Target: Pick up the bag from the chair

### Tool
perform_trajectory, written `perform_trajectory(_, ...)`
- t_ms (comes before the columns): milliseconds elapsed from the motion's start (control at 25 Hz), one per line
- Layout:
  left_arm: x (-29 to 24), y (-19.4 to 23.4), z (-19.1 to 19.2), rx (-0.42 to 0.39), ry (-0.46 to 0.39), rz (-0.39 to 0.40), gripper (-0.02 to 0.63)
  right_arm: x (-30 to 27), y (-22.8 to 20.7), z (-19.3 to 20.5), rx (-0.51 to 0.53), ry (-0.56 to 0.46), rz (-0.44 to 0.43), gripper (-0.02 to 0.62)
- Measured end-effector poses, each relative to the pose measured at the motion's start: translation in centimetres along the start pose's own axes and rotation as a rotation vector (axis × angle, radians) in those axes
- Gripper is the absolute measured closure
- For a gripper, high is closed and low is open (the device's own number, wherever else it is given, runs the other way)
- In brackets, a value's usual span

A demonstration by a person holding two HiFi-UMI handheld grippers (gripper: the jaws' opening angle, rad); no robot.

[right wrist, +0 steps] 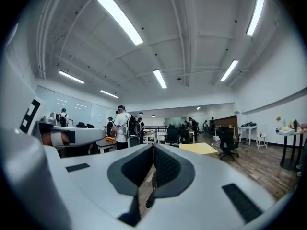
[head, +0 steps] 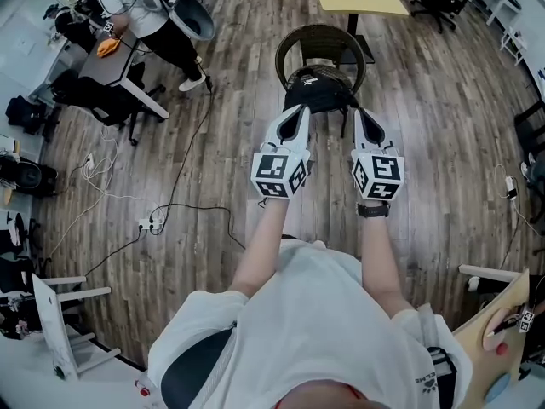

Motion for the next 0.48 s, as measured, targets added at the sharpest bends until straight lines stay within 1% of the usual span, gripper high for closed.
perform_trajectory(120,0.6,-0.5,0.8,0.015,0.016,-0.004,0.597,0.2,-0.4,1.3,-0.025,-0.006,-0.024,0.584)
perform_trajectory(240,0.8,-0.1,1.5,0.02,0.03,-0.027,0.597,0.1,-0.6,2.6,-0.041,0.02,-0.039,0.584)
perform_trajectory(320,0.2,0.4,1.9,0.028,0.039,-0.039,0.595,-0.5,-0.9,2.9,-0.047,0.034,-0.045,0.586)
perform_trajectory(480,-1.4,1.5,2.8,0.045,0.051,-0.038,0.597,-1.9,-1.4,3.6,-0.042,0.056,-0.054,0.584)
Point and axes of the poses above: the fingertips, and each gripper's own axes: x backward along the fingers, y to its left, z out of its underside, the point moved 7 cm from there along x, backward along the fingers, and after that the axes turned 4 degrees about x, right-handed, at the moved point
